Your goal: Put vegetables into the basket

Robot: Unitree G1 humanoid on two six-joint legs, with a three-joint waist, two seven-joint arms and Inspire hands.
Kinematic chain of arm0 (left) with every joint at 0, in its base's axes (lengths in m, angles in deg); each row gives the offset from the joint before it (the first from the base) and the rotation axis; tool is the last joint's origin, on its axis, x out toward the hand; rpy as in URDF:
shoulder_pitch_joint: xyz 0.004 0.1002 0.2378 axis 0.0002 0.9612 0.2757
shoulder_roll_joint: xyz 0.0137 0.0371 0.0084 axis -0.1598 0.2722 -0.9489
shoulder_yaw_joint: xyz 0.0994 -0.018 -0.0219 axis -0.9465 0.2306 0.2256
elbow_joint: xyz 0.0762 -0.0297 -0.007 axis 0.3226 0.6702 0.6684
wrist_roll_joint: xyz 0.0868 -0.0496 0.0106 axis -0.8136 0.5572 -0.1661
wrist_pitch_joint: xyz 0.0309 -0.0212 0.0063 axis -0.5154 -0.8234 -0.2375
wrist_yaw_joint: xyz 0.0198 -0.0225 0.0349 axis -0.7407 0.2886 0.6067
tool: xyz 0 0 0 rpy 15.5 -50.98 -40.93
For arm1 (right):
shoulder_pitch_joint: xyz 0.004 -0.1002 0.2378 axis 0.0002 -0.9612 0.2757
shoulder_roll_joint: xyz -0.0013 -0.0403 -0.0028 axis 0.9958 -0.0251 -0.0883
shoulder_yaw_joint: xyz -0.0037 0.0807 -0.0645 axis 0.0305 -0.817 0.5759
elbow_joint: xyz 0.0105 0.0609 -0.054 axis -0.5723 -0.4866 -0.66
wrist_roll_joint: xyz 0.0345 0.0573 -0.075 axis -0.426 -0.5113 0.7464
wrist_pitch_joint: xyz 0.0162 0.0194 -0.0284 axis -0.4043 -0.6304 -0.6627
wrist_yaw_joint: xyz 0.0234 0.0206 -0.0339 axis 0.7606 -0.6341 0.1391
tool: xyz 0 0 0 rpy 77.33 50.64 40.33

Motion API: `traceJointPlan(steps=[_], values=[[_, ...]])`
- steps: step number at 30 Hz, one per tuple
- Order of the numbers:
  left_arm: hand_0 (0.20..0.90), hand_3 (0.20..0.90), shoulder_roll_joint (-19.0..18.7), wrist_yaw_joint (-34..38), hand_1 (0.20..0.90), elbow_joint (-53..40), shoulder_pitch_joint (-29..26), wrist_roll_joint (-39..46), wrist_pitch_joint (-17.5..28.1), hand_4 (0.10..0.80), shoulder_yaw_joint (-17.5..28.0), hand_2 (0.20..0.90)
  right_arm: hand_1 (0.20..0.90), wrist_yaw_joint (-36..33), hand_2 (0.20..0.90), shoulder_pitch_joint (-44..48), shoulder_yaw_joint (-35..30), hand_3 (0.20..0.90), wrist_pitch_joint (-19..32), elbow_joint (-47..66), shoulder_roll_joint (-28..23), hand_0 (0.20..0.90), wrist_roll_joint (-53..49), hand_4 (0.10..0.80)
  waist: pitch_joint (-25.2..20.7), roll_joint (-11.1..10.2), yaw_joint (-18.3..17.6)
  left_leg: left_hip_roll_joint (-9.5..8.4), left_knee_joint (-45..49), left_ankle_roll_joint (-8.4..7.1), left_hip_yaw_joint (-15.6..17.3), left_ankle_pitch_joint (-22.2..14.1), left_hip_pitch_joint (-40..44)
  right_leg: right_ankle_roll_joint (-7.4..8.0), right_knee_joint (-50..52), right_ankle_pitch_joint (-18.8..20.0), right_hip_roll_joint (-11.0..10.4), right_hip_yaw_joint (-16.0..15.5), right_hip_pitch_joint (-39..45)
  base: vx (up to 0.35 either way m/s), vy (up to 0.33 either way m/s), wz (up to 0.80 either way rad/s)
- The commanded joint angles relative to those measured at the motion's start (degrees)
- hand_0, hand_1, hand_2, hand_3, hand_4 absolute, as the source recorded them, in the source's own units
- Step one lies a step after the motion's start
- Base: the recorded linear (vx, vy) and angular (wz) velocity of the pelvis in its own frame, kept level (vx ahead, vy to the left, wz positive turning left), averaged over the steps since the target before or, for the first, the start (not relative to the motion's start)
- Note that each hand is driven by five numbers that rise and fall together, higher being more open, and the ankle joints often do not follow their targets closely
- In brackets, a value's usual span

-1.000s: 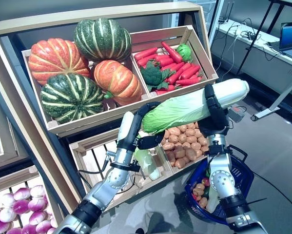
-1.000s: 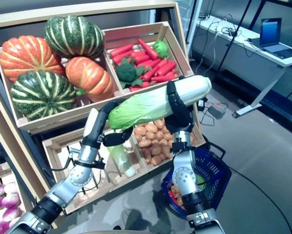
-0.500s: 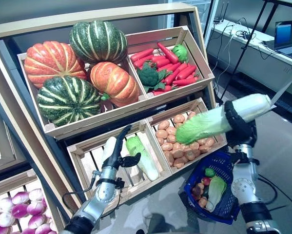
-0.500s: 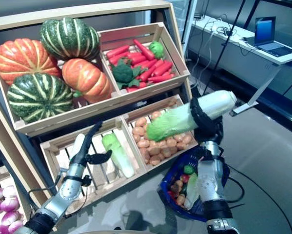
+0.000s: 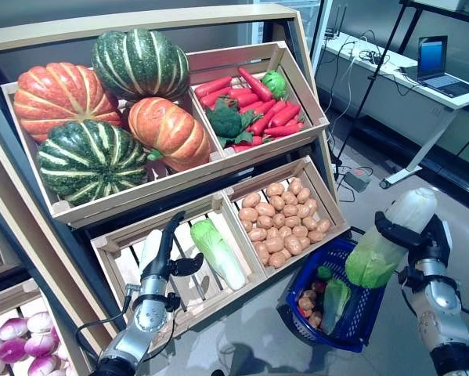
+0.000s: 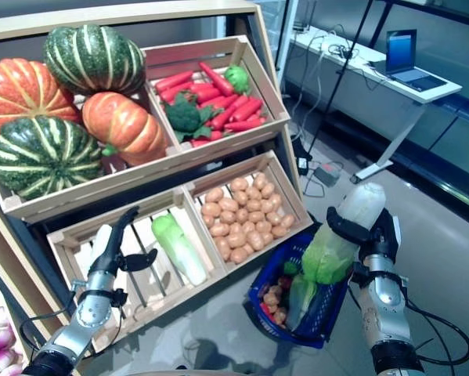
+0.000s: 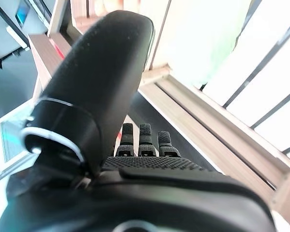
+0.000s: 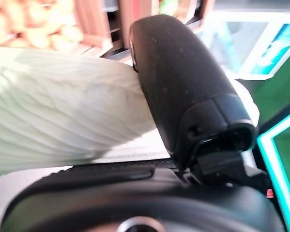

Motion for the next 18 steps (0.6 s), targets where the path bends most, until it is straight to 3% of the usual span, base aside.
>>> traceJointPlan(steps=[1,3,4,5,6,10,18], values=[[0.900,0.900,-1.2,1.0,0.900,-0.8,-3.8,2.3,4.4,0.800,3.3,0.900,0.300,-3.6,0.300,7.2,-1.9,0.300,3.0,0.6,-4.0,0.300,1.0,0.400,1.4,-0.5,2.1,1.15,15.5,-1.82,0.6,-9.8,-1.9,-4.89,3.4,-1.4,1.7,0.3,-0.9,-0.023,-0.141,-0.22],[0.900,0.900,-1.4,0.8,0.900,-2.3,-3.6,3.2,4.8,0.800,3.9,0.900,0.300,-5.9,0.300,8.2,-0.8,0.300,3.2,-0.4,-3.8,0.300,2.2,0.400,3.5,0.0,3.1,1.01,19.7,-2.26,-4.2,-9.7,-6.4,-5.74,6.5,-2.3,2.2,1.4,-2.2,-0.095,-0.062,-0.22],[0.900,0.900,-1.5,1.2,0.900,-2.9,-4.7,4.7,5.0,0.800,3.7,0.900,0.300,-8.0,0.300,10.2,0.4,0.300,3.5,-1.3,-3.9,0.300,2.4,0.400,4.6,0.5,3.6,0.21,15.9,-2.49,-6.8,-8.7,-7.6,-5.51,8.2,-2.7,2.4,1.9,-3.7,-0.114,0.007,-0.21],[0.900,0.900,-1.5,1.2,0.900,-2.9,-4.9,4.8,5.0,0.800,3.7,0.900,0.300,-8.3,0.300,10.6,0.6,0.300,3.6,-1.5,-3.9,0.300,2.5,0.400,4.7,0.5,3.5,0.01,14.9,-2.49,-7.1,-8.2,-7.6,-5.47,8.6,-2.9,2.3,1.9,-4.1,-0.150,0.039,-0.23],[0.900,0.900,-1.6,2.0,0.900,-2.3,-7.3,5.5,4.9,0.800,3.1,0.900,0.300,-9.8,0.300,14.0,1.6,0.300,3.7,-3.6,-4.0,0.300,2.8,0.400,5.6,0.9,3.4,-0.07,13.8,-1.50,-6.6,-8.5,-8.0,-5.48,10.4,-3.9,2.2,1.6,-6.1,-0.158,0.019,-0.24],[0.900,0.900,-3.3,4.4,0.900,-0.7,-18.0,7.1,3.7,0.800,-0.5,0.900,0.300,-13.8,0.300,22.8,4.7,0.300,4.4,-8.4,-4.9,0.300,0.3,0.400,11.3,1.3,3.0,0.57,20.8,-1.36,-6.2,-10.5,-14.8,-5.44,17.2,-5.2,0.3,-1.0,-14.0,-0.276,-0.011,-0.08],[0.900,0.900,-4.0,6.8,0.900,-2.9,-23.1,10.2,4.8,0.800,-3.2,0.900,0.300,-12.7,0.300,30.9,5.2,0.300,3.7,-18.3,-5.1,0.300,-9.0,0.400,17.3,4.3,3.8,-0.19,34.0,-1.44,-7.7,-14.1,-26.7,-6.94,28.2,-8.1,-0.8,-3.1,-24.1,-0.111,-0.020,0.10]])
